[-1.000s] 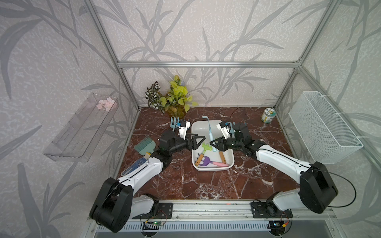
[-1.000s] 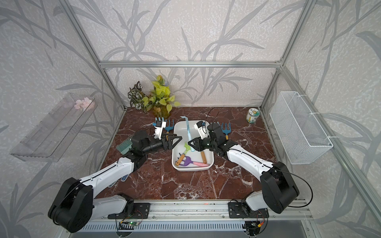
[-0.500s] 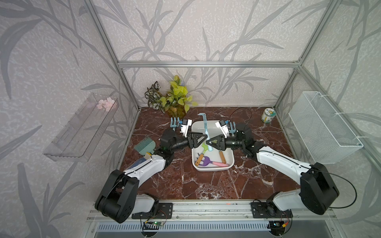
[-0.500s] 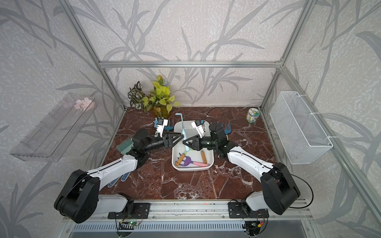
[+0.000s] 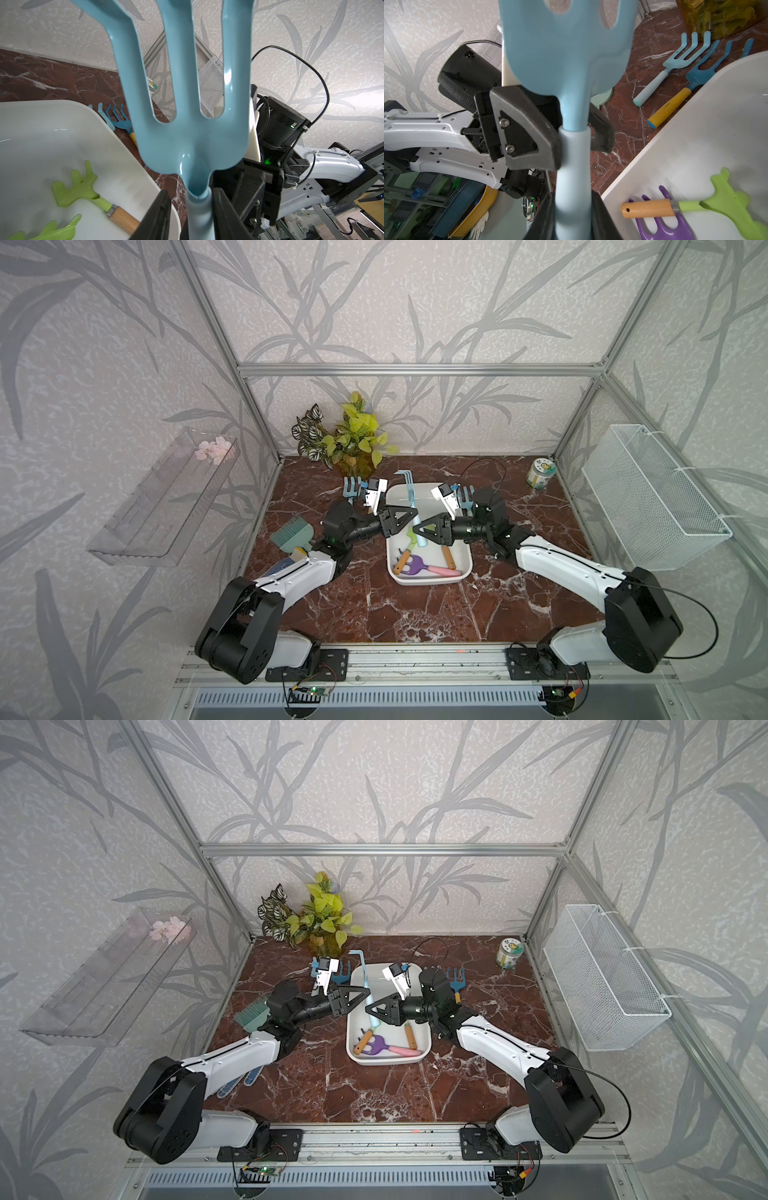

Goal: Take the hand rake out of the storage box
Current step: Pick up the rake from the storage box, then place the rake at the center of the board.

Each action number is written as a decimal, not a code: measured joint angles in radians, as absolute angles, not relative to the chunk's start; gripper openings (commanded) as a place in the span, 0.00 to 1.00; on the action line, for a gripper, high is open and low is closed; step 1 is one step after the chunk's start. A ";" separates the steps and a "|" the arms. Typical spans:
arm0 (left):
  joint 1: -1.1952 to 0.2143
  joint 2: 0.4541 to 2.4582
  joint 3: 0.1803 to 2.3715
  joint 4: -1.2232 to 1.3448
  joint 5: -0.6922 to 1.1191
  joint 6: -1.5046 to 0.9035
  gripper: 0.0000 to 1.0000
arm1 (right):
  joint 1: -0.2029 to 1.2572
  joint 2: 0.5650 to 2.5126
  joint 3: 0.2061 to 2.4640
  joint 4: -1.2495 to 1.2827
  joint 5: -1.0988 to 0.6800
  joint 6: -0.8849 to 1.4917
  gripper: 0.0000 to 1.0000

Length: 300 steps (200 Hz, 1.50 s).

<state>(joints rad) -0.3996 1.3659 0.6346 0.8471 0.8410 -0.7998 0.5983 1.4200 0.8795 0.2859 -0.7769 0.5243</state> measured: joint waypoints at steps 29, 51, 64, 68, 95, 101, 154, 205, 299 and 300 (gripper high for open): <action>-0.402 1.370 0.635 0.852 0.847 -0.806 0.23 | 0.602 1.420 0.879 0.272 -0.762 0.517 0.02; -0.403 1.374 0.635 0.851 0.849 -0.812 0.17 | 0.603 1.421 0.879 0.263 -0.751 0.505 0.03; -0.404 1.375 0.635 0.848 0.849 -0.813 0.14 | 0.604 1.421 0.879 0.258 -0.747 0.500 0.06; -0.404 1.375 0.635 0.847 0.848 -0.813 0.13 | 0.604 1.421 0.879 0.257 -0.745 0.498 0.08; -0.404 1.374 0.641 0.828 0.846 -0.804 0.11 | 0.605 1.421 0.879 0.254 -0.736 0.492 0.47; -0.404 1.374 0.644 0.813 0.841 -0.795 0.10 | 0.606 1.421 0.879 0.251 -0.734 0.487 0.55; -0.403 1.304 0.655 0.530 0.747 -0.662 0.10 | 0.610 1.404 0.879 0.207 -0.660 0.432 0.83; -0.403 1.142 0.720 0.138 0.543 -0.500 0.08 | 0.599 1.336 0.847 0.144 -0.529 0.346 0.83; -0.316 1.235 0.882 -0.514 0.209 -0.407 0.06 | 0.515 1.304 0.731 0.157 -0.480 0.326 0.84; -0.314 1.240 0.885 -0.525 0.208 -0.406 0.06 | 0.515 1.304 0.731 0.157 -0.480 0.326 0.84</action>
<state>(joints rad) -0.3141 1.2396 0.8852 -0.5255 0.2077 -0.4061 0.5152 1.3045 0.7315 0.1570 -0.4797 0.3264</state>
